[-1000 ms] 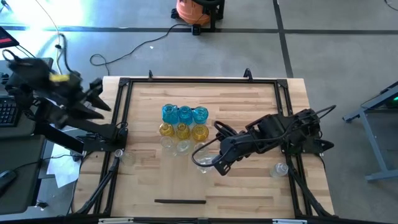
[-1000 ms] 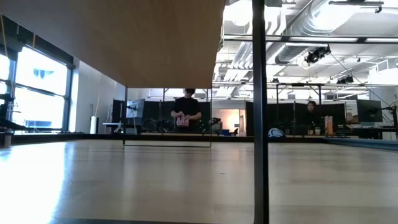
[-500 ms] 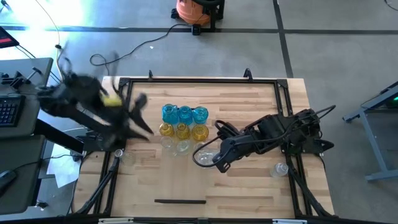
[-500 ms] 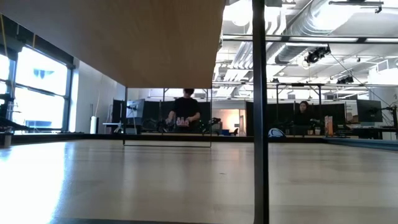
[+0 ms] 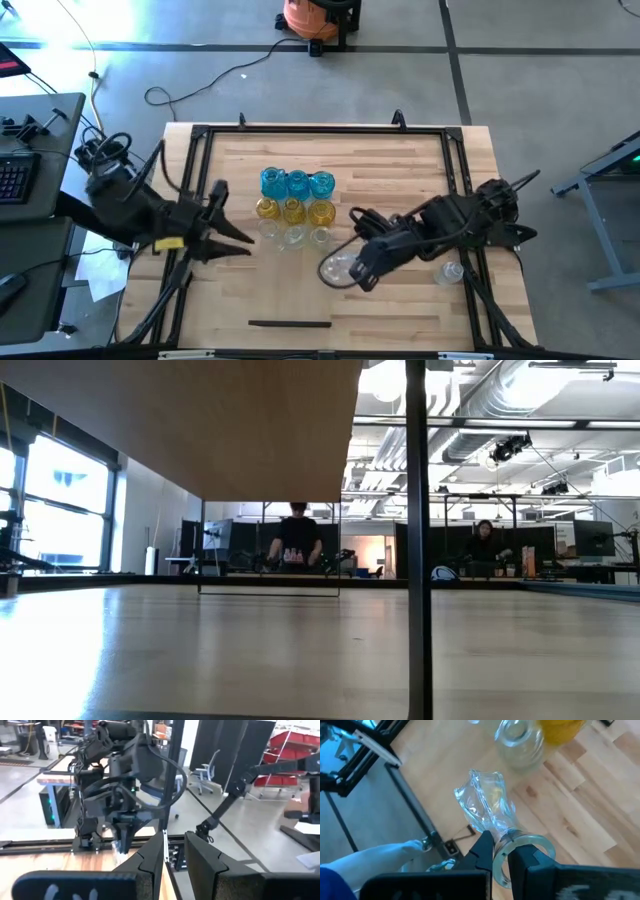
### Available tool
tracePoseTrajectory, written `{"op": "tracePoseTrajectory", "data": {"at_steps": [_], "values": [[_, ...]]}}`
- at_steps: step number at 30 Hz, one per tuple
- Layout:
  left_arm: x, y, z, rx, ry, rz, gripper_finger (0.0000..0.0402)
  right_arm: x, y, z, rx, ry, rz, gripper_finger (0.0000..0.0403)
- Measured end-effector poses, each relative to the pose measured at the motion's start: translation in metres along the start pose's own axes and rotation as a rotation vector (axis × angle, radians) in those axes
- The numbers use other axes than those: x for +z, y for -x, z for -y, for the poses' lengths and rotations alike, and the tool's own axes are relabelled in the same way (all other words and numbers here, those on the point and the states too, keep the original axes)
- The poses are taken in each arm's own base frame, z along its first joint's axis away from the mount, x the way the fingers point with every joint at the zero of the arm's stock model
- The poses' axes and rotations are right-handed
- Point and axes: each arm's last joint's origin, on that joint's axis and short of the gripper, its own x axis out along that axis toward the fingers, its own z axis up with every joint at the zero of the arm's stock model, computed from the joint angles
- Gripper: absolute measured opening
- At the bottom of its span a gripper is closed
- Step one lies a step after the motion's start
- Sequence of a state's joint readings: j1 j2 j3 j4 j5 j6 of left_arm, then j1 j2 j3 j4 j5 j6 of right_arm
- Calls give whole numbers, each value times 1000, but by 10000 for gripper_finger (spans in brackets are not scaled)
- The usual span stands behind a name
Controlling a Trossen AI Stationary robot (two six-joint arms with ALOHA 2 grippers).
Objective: Sort vases onto shelf
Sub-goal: Put the bottom transparent vase on the shelf
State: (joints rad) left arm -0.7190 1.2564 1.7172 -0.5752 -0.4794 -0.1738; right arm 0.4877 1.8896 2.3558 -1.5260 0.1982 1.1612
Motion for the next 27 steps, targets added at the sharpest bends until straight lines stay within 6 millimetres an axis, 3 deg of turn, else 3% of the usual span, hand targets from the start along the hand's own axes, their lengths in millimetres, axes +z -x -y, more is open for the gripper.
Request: {"op": "tracePoseTrajectory", "data": {"at_steps": [6,15,23,27], "values": [[-13,8,33,30,-6,-27,65,-16,1,-9,28,8,-7,5],[-64,-6,74,197,-14,-203,54,-21,-27,-23,119,73,-48,5],[-110,-22,84,265,58,-465,46,-15,-46,-21,125,117,-70,5],[-121,-41,89,235,115,-537,44,-11,-47,-19,127,150,-65,5]]}}
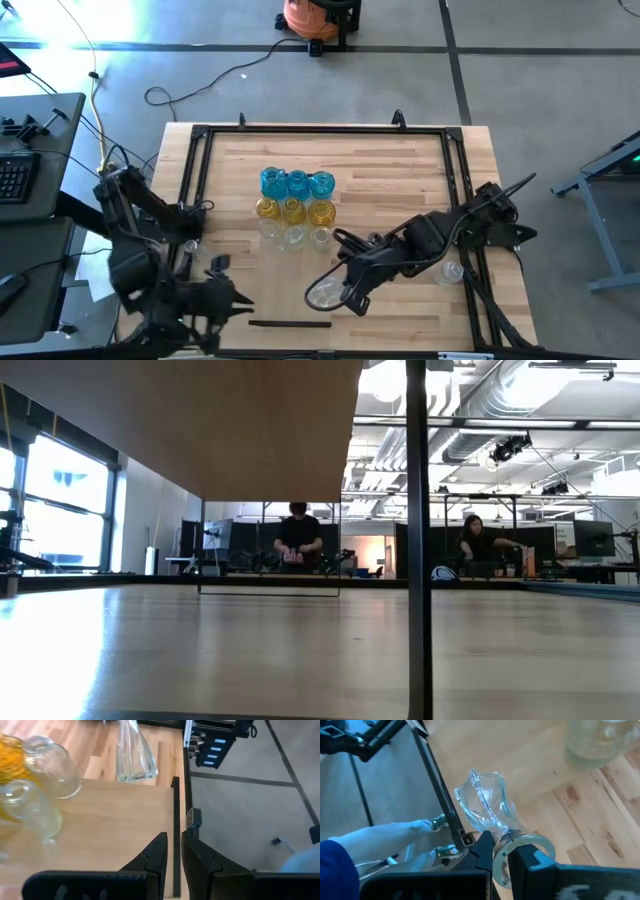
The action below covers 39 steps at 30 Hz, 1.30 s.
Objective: Sort vases onto shelf
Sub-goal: Put the bottom transparent vase on the shelf
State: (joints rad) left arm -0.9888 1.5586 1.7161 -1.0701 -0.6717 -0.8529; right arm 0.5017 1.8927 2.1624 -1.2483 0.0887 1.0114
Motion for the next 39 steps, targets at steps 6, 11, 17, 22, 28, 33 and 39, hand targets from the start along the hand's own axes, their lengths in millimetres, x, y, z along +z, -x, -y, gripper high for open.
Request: {"op": "tracePoseTrajectory", "data": {"at_steps": [6,11,17,22,28,33,39], "values": [[10,-32,-2,75,5,19,44,9,-1,1,23,51,33,5],[19,-51,-13,190,28,65,44,13,-1,3,17,66,54,5],[26,-69,-17,170,76,38,44,14,-1,4,-13,73,97,5],[29,-91,-14,134,85,12,31,14,0,4,-19,73,106,5],[29,-110,-16,141,76,-24,3,14,0,4,-18,72,107,5],[33,-115,-23,159,75,-25,1,14,0,3,-14,65,103,5],[39,-125,-32,129,99,-67,1,14,0,2,7,65,93,5]]}}
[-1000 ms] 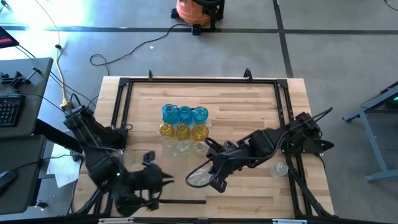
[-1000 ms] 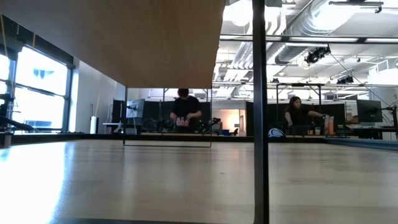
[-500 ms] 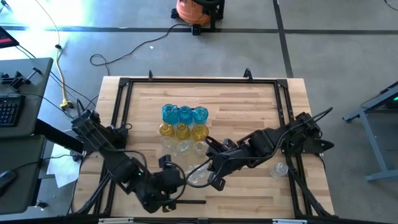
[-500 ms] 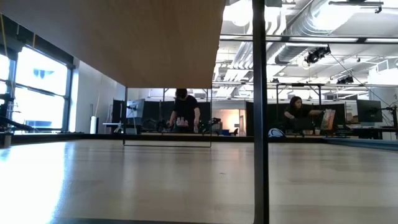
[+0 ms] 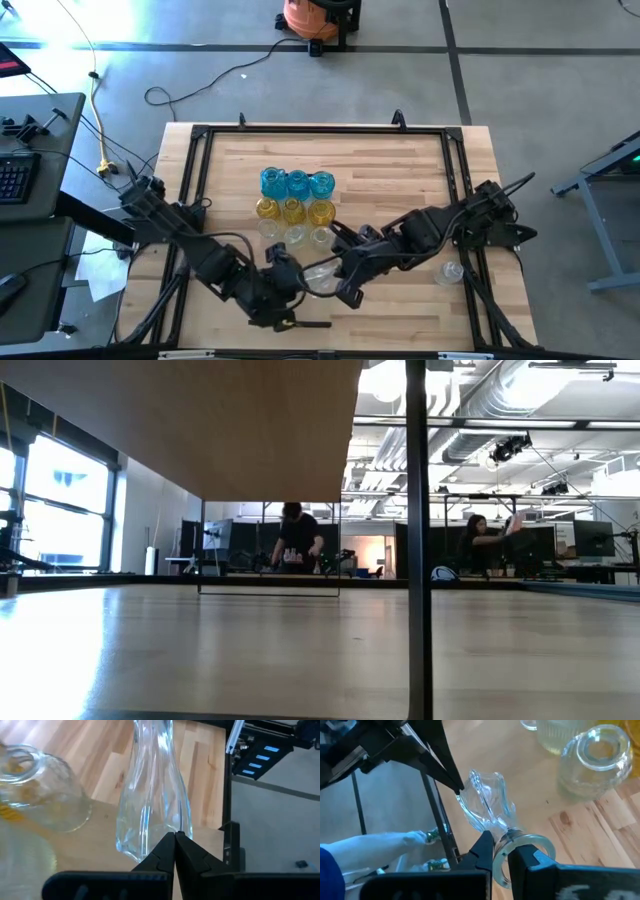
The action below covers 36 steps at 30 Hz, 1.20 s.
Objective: Sort vases onto shelf
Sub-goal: Put the bottom transparent vase on the shelf
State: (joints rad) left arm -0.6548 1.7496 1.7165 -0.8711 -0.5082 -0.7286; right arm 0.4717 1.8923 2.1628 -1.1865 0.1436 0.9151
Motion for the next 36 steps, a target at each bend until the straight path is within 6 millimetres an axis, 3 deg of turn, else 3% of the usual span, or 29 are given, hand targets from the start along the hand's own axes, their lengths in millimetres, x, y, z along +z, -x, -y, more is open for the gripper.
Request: {"op": "tracePoseTrajectory", "data": {"at_steps": [9,14,28,36], "values": [[-7,-21,7,-4,-12,-56,0,-3,-20,-3,-8,16,-61,5],[-9,-22,8,-8,-15,-59,0,-3,-36,-6,-5,38,-65,5],[-9,-23,7,-12,-13,-72,0,1,-36,-1,-26,39,-64,5],[-16,-23,4,-4,-11,-169,0,2,-35,2,-66,39,-62,5]]}}
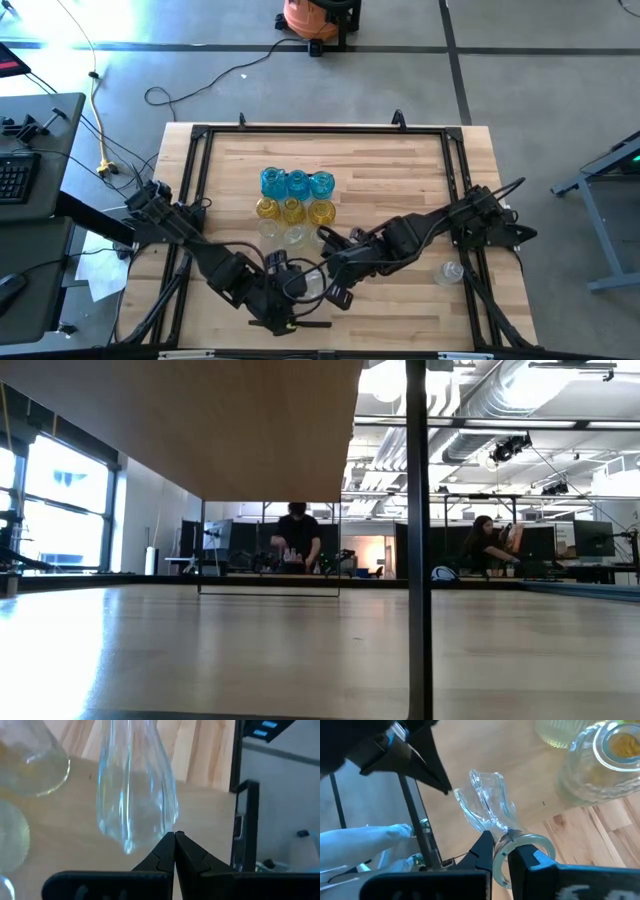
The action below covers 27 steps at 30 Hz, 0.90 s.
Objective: Sort vases onto shelf
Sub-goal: Put the bottom transparent vase on the shelf
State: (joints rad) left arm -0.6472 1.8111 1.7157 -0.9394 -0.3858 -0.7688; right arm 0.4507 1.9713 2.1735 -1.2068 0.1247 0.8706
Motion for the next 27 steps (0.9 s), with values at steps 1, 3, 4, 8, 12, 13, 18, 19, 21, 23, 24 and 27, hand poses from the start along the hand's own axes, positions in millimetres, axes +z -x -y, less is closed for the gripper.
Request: {"op": "tracePoseTrajectory", "data": {"at_steps": [1,3,4,8,12,13,18,19,21,23,24,27], "values": [[-1,0,-1,7,0,-7,0,0,0,0,-1,0,-3,5],[-2,0,-2,26,-7,-17,0,0,0,0,-1,0,-3,5],[-2,0,-4,38,-9,-19,0,0,0,0,0,0,-3,5],[1,-2,-7,48,2,-12,0,-1,0,0,-1,1,-7,5],[5,-4,-11,57,6,-11,0,-1,0,0,-3,2,-10,5],[6,-4,-12,56,8,-12,0,-1,0,1,-3,2,-10,5],[8,-9,-12,32,8,-24,0,-1,0,0,0,16,-15,5],[8,-11,-11,28,8,-26,0,-1,0,0,1,20,-16,5],[8,-16,-9,16,8,-29,0,-1,0,0,6,34,-16,10],[8,-21,-5,0,11,-29,0,-1,1,0,13,43,-15,19],[8,-23,-4,-4,10,-29,0,-1,2,-1,21,42,-12,24],[7,-25,-4,2,3,-33,0,1,2,-2,34,40,2,39]]}}
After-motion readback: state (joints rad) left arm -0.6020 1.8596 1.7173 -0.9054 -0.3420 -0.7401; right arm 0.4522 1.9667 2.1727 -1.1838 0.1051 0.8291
